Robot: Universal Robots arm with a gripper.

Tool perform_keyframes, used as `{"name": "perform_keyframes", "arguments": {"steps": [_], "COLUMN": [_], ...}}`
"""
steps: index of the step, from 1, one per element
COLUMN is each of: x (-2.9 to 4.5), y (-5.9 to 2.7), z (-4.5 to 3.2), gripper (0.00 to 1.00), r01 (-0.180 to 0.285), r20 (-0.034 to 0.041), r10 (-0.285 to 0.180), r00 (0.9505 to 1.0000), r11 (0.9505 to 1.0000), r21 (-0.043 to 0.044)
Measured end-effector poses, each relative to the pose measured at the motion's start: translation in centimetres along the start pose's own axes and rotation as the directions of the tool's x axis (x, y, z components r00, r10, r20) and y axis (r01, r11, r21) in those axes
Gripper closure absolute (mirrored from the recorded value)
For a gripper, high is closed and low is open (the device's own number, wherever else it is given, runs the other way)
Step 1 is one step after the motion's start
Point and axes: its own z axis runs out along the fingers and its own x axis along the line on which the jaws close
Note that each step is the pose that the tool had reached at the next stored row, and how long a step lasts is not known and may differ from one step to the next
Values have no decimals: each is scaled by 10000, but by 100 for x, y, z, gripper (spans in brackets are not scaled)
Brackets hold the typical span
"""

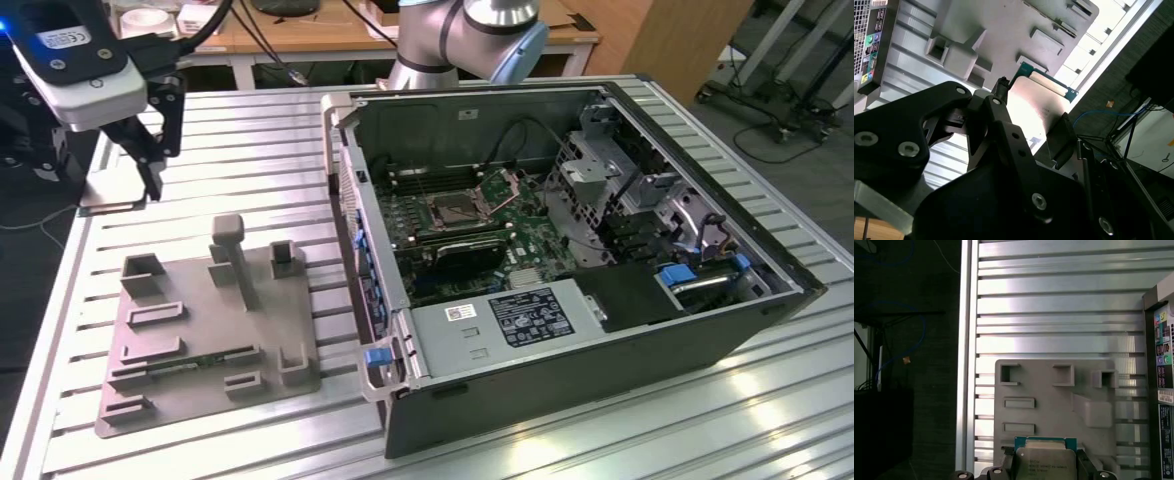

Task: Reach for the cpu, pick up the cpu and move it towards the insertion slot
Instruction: 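Pick up the cpu and move it towards the insertion slot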

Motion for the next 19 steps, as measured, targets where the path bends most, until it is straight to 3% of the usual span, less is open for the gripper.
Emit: {"name": "perform_keyframes", "arguments": {"steps": [19], "x": [-69], "y": [0], "z": [-2], "gripper": [45], "r01": [0], "r20": [0], "r10": [0], "r00": [10000], "r11": [10000], "r21": [-3]}}
